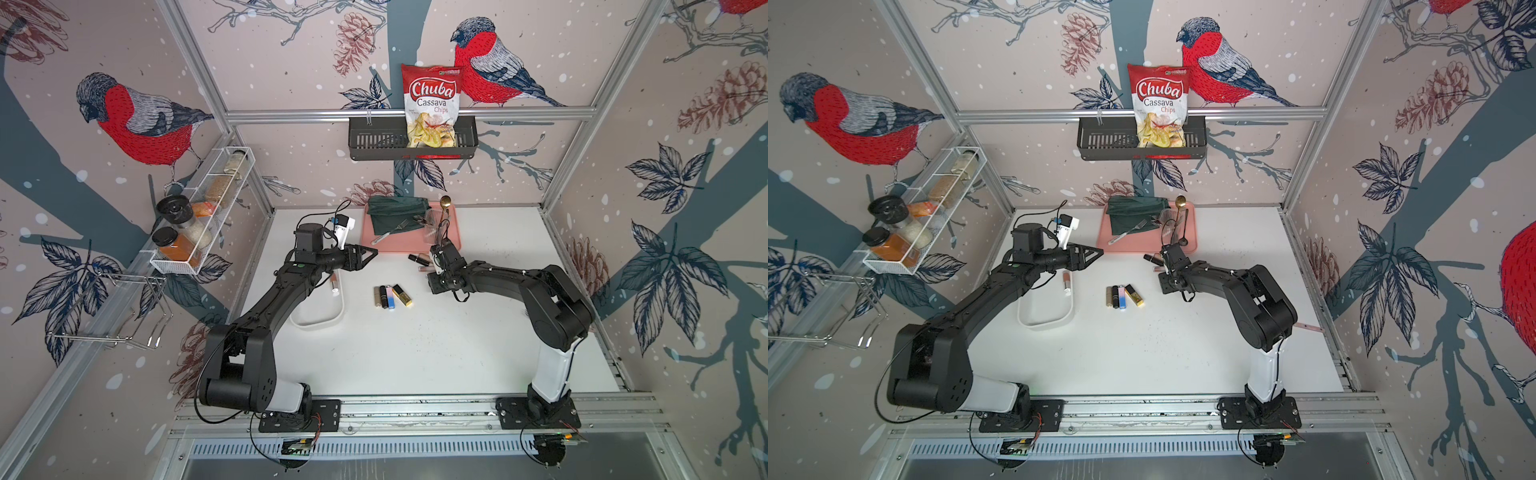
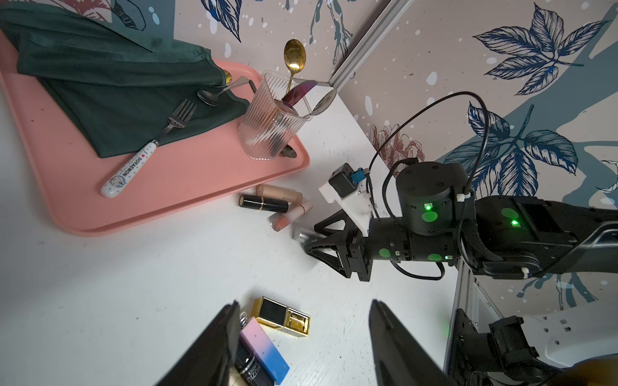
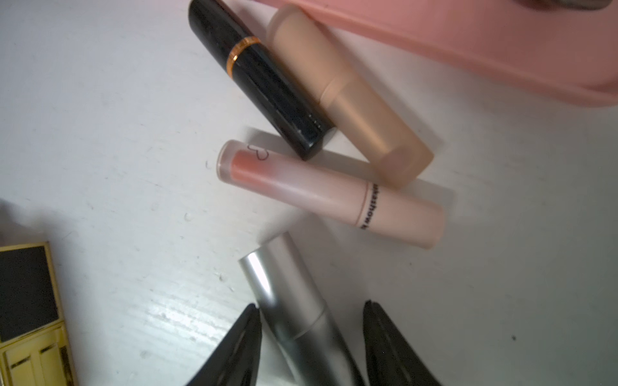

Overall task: Put the lipstick into the storage box
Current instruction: Pick up the lipstick at the center of the board.

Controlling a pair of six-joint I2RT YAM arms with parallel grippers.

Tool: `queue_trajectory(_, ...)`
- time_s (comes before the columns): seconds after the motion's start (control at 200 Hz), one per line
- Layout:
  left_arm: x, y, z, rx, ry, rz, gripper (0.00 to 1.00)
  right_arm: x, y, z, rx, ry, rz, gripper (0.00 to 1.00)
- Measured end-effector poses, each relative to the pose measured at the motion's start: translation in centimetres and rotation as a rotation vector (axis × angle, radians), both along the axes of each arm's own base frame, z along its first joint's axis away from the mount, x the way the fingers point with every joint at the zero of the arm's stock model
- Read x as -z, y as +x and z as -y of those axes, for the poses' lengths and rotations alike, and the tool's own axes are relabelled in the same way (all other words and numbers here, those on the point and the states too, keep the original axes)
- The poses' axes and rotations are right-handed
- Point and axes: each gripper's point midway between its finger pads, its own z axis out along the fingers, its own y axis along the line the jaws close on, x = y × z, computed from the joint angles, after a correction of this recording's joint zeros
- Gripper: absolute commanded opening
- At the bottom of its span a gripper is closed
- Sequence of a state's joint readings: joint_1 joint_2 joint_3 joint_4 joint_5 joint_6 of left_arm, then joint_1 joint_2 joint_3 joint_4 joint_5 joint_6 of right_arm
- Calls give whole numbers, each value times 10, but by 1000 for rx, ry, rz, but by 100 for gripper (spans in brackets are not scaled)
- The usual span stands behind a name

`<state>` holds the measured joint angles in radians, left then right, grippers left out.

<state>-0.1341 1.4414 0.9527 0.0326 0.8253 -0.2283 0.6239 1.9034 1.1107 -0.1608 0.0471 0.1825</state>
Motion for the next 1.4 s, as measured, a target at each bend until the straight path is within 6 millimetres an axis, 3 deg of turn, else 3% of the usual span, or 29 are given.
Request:
queue_trajectory(0.355, 6, 1, -2, -12, 11, -25, 65, 0, -11, -2, -17, 3, -11, 40)
queue_trajectory(0.505, 7, 1, -2, -12, 11, -28, 65, 0, -18, -4, -30, 12, -22, 24)
queue_trajectory(0.805, 8, 1, -2, -12, 12, -34, 65, -6, -31, -6, -48, 50, -53, 21)
queue_trajectory(1.026, 9, 0, 0, -3, 3, -40, 62, -40, -40, -10, -76, 194, -41, 21)
queue_trajectory(1.216, 16, -13, 8, 26, -100, -103, 62, -72, -47, -21, -117, 382, -42, 21)
queue_trajectory(1.291, 9, -22, 20, 45, -131, -111, 62, -87, -60, -28, -161, 463, -46, 21)
queue_trajectory(1.401, -14, -43, 50, 103, -150, -70, 63, -128, -71, -44, -230, 607, -9, 21)
